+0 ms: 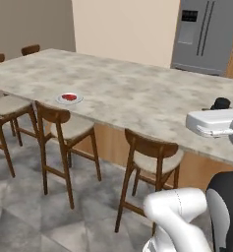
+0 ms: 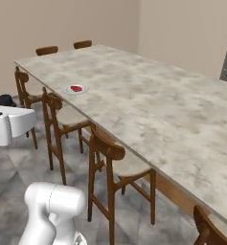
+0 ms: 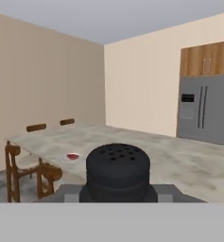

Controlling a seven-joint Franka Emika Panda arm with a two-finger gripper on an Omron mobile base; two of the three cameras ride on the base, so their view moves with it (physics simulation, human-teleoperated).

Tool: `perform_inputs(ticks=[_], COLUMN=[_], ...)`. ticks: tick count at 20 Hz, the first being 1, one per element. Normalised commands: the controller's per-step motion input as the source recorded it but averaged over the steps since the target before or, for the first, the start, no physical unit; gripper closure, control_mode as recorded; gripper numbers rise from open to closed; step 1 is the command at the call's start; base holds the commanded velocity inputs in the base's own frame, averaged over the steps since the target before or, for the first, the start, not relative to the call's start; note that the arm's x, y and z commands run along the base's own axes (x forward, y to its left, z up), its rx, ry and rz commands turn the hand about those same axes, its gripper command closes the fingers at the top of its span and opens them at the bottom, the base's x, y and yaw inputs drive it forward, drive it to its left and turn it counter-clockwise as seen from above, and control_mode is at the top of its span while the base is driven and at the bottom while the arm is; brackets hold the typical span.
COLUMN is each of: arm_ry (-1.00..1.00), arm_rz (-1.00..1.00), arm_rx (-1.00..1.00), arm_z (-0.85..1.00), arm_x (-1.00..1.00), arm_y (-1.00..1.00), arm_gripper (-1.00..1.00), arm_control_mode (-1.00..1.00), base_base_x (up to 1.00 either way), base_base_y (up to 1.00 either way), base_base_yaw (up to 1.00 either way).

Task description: Retrieve the shaker from the cabinet and place it next the steak on a plate on the dining table.

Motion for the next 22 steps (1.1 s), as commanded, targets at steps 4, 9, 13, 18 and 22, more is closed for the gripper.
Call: perform_inputs(ticks=[4, 9, 13, 18, 22], arm_ry=[0.00, 0.00, 0.00, 0.00, 0.00], arm_rz=[0.00, 0.00, 0.00, 0.00, 0.00], arm_rx=[0.00, 0.00, 0.00, 0.00, 0.00], arm_z=[0.00, 0.00, 0.00, 0.00, 0.00], arm_x=[0.00, 0.00, 0.00, 0.00, 0.00], arm_y=[0.00, 0.00, 0.00, 0.00, 0.00], arm_gripper=[1.00, 1.00, 1.00, 1.00, 1.00], arm_control_mode=[1.00, 1.00, 1.00, 1.00, 1.00], base_base_x=[1.00, 1.00, 1.00, 1.00, 0.60], base_base_y=[1.00, 1.00, 1.00, 1.00, 1.00], base_base_yaw=[-0.12, -0.28, -0.38, -0.44, -0.41])
